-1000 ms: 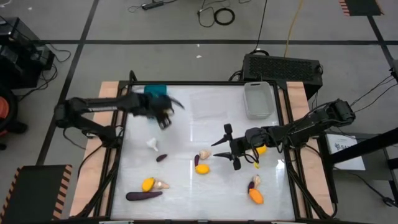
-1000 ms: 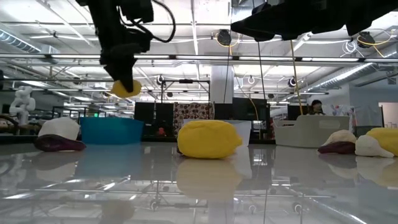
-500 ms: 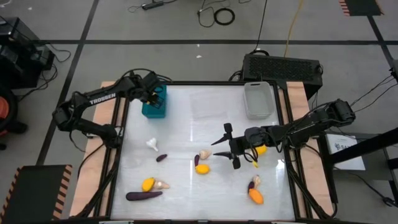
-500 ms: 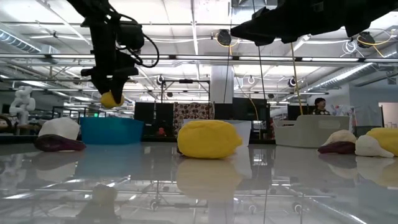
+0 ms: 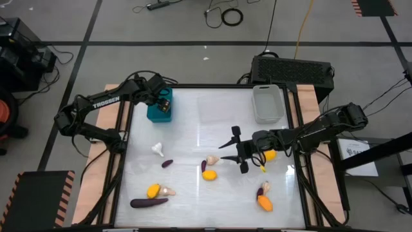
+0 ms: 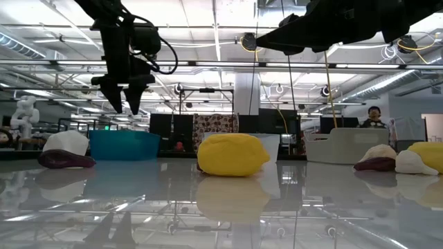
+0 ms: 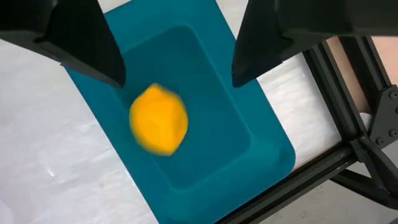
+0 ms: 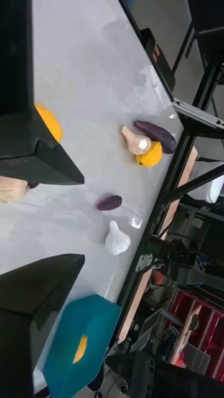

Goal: Sort produce into baskets
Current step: Put the lemon into the blue bin

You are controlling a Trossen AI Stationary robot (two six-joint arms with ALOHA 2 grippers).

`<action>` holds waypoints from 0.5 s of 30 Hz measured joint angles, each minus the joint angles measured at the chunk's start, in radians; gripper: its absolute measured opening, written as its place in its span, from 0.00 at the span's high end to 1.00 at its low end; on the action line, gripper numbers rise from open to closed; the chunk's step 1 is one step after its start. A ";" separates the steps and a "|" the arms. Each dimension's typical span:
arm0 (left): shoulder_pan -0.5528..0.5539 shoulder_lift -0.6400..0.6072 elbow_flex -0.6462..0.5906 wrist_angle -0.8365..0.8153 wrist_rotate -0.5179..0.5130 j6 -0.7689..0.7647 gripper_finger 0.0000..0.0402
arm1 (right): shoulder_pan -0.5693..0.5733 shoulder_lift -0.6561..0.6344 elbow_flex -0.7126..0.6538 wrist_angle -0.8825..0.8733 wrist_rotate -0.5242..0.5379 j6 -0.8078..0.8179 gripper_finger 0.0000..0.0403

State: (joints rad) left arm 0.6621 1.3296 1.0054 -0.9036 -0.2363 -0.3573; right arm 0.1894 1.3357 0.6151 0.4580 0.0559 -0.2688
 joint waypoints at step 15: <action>-0.189 -0.028 0.034 0.024 0.336 -0.038 0.24 | 0.007 0.000 0.000 0.001 -0.005 0.170 0.54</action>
State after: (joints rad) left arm 0.4730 1.3014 1.0397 -0.8793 0.0996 -0.3952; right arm 0.1962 1.3357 0.6151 0.4592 0.0505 -0.0993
